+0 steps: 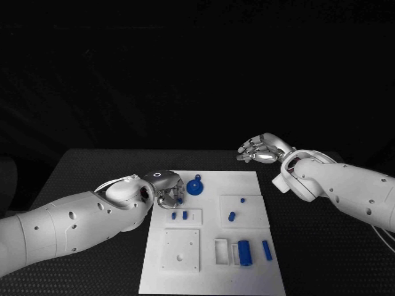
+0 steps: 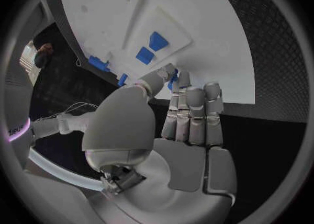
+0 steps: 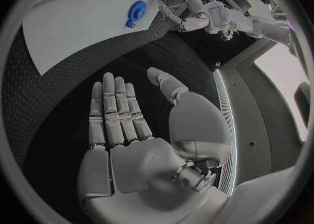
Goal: Assemble the parts on the task board
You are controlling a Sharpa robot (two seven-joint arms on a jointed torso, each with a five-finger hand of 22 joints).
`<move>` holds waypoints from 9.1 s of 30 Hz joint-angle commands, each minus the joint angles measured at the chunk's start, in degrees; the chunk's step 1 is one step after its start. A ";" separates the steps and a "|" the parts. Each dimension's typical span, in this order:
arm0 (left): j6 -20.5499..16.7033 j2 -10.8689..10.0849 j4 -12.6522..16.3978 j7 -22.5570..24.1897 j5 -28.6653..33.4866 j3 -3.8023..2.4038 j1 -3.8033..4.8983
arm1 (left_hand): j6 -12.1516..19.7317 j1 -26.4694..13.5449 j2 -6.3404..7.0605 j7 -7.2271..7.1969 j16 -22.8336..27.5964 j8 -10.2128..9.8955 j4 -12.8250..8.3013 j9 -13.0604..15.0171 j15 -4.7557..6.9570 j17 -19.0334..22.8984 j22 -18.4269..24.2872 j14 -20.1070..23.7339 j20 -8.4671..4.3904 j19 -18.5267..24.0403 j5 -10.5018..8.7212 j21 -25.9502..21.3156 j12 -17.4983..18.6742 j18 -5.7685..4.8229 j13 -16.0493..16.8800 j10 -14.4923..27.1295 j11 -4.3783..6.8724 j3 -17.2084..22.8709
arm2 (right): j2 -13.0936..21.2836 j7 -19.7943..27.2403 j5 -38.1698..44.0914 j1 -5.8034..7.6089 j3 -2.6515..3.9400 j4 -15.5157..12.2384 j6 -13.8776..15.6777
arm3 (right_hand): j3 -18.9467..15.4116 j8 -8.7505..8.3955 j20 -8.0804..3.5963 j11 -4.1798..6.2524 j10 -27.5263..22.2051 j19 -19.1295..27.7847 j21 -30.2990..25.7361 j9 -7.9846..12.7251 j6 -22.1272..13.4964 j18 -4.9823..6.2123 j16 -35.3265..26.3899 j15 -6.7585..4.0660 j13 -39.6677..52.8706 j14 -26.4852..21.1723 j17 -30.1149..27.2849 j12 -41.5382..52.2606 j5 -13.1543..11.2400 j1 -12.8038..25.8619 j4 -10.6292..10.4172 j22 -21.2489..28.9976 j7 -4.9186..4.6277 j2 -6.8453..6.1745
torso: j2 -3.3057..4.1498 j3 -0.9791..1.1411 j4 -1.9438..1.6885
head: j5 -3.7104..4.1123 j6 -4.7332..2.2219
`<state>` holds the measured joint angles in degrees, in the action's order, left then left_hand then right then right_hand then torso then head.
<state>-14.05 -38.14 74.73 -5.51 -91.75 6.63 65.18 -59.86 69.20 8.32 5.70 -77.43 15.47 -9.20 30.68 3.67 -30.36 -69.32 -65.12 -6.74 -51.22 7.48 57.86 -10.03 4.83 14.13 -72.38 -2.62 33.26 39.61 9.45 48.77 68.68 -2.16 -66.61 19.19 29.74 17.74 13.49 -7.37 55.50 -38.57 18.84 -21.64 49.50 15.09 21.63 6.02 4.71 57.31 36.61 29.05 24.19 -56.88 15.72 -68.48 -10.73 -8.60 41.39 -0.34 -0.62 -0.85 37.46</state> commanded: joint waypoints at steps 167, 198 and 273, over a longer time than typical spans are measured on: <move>-4.31 -7.38 -0.97 19.63 72.71 -2.06 2.27 | 6.54 -0.34 1.60 2.76 9.64 -0.55 -1.39 -1.37 -1.14 5.45 1.11 4.82 -1.02 3.96 -0.20 -6.20 -0.17 -1.45 2.15 1.19 -1.07 -0.27 | 5.16 -7.03 36.61 -1.76 -0.27 -8.57 -7.10 | 5.64 2.51 -3.83 2.20 7.64 -12.19 3.29 -0.93 2.74 -0.09 4.55 -4.93 0.21 10.36 4.10 -2.13 -11.30 -5.92 0.52 -1.71 1.51 -1.11 | -0.17 0.42 0.17 | 2.06 -0.96; 0.20 -7.57 0.39 24.32 81.02 -2.02 2.25 | 8.07 -4.74 -0.38 3.22 25.30 0.45 -4.19 -0.74 -4.04 10.93 4.60 6.61 1.44 7.67 -0.90 -14.30 2.20 -3.07 1.20 4.17 -3.27 -2.61 | 3.62 -14.87 57.49 -5.84 -2.54 -11.45 -3.51 | 14.72 2.52 -7.23 2.05 11.48 -20.77 6.05 -1.67 3.83 -0.09 7.89 -6.92 1.71 16.83 10.54 -14.65 -20.15 -8.33 -3.14 -3.07 2.01 -6.82 | -0.10 0.16 0.00 | 0.96 0.11; -0.18 -7.48 0.24 23.58 82.01 -2.02 2.24 | 10.34 -5.71 -0.62 4.13 26.58 -0.29 -3.82 -1.18 -4.13 10.05 4.32 5.84 1.56 7.18 -0.82 -14.87 2.97 -2.88 0.89 4.80 -3.59 -3.06 | 3.28 -20.50 67.80 -6.93 -3.24 -13.99 -1.14 | 22.15 5.87 -10.95 5.45 20.59 -26.61 14.24 -4.65 12.27 -0.09 17.35 -10.28 7.86 19.49 16.73 -15.52 -21.33 -10.70 -2.90 -7.78 5.68 -4.48 | -0.13 0.14 0.02 | 1.05 1.06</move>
<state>-14.71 -45.77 74.92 17.51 -10.38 4.65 67.39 -50.04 64.08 7.54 9.80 -51.06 15.27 -13.15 29.59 -0.42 -20.27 -64.92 -58.76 -4.51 -43.64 6.83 43.24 -7.26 0.88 15.11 -67.86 -6.14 30.42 42.85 -10.78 115.70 61.73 -5.56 -80.37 17.62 51.57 23.48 2.67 -2.47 74.97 -65.01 32.78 -26.24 61.56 14.11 38.74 -3.62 12.58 76.96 53.27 13.22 2.82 -67.52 12.89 -74.93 -5.04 -12.46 41.25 -0.20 -0.59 0.21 38.57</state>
